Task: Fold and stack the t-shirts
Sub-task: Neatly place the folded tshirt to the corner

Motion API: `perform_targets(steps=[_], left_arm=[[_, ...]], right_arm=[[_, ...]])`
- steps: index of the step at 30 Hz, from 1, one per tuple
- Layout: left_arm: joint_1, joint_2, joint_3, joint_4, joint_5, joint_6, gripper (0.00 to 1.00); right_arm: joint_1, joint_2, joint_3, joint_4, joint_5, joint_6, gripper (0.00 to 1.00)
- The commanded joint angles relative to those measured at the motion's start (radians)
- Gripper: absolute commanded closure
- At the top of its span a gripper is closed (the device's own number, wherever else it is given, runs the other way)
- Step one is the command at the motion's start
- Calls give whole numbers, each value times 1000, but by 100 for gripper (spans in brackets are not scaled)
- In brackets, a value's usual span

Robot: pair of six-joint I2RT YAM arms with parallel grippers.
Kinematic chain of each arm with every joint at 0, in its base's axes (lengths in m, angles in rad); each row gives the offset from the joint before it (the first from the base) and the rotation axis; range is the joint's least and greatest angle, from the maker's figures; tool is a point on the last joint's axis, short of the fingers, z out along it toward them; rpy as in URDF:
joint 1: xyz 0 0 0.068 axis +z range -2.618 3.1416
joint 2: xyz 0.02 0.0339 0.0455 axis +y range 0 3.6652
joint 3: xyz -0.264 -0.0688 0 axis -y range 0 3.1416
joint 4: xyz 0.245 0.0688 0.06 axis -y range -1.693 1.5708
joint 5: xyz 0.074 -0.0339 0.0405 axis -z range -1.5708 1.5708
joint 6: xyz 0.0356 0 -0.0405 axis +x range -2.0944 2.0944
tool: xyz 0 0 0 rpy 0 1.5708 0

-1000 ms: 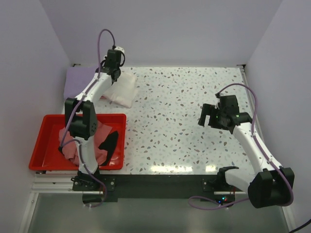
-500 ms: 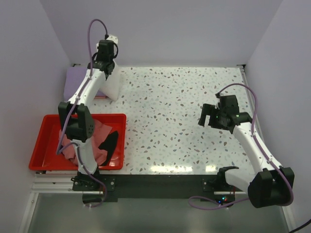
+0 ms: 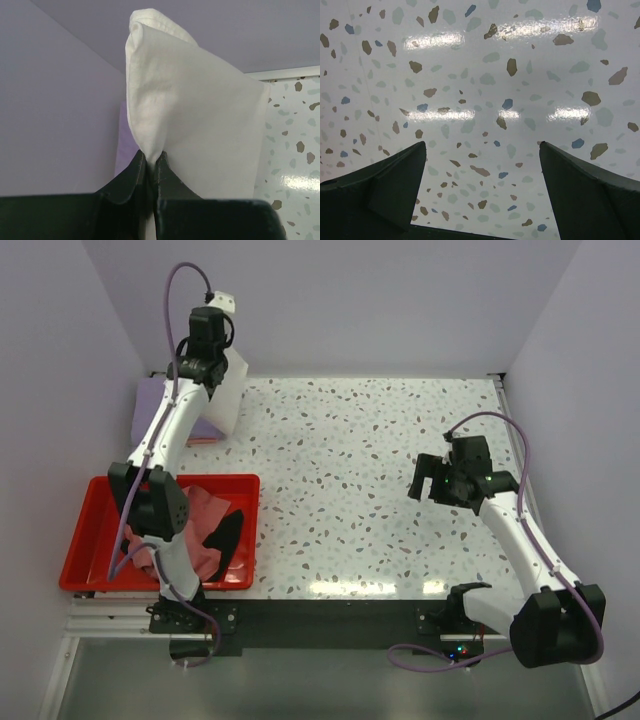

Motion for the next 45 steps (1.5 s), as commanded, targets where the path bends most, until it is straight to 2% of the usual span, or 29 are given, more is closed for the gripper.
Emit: perform_targets(steps=[1, 7, 19, 23, 32, 40, 45], left_arm=[[8, -97, 52, 58, -15, 40, 100], [15, -123, 24, 91, -66, 55, 100], [62, -133, -77, 134, -34, 35, 100], [65, -103, -74, 135, -51, 38, 100], [67, -40, -34, 103, 5, 3, 100], [77, -1, -27, 117, -38, 2, 100], [133, 0, -48, 132, -18, -20, 100]], right_arm=[[-4, 2, 31, 0, 22, -3, 1], [-6, 6, 28, -2, 22, -3, 1], [-4, 8, 31, -6, 22, -3, 1], [-4, 8, 29, -8, 27, -3, 1], [-6, 12, 32, -9, 33, -3, 1], [-6, 14, 34, -9, 37, -2, 1], [-4, 17, 36, -12, 41, -3, 1]])
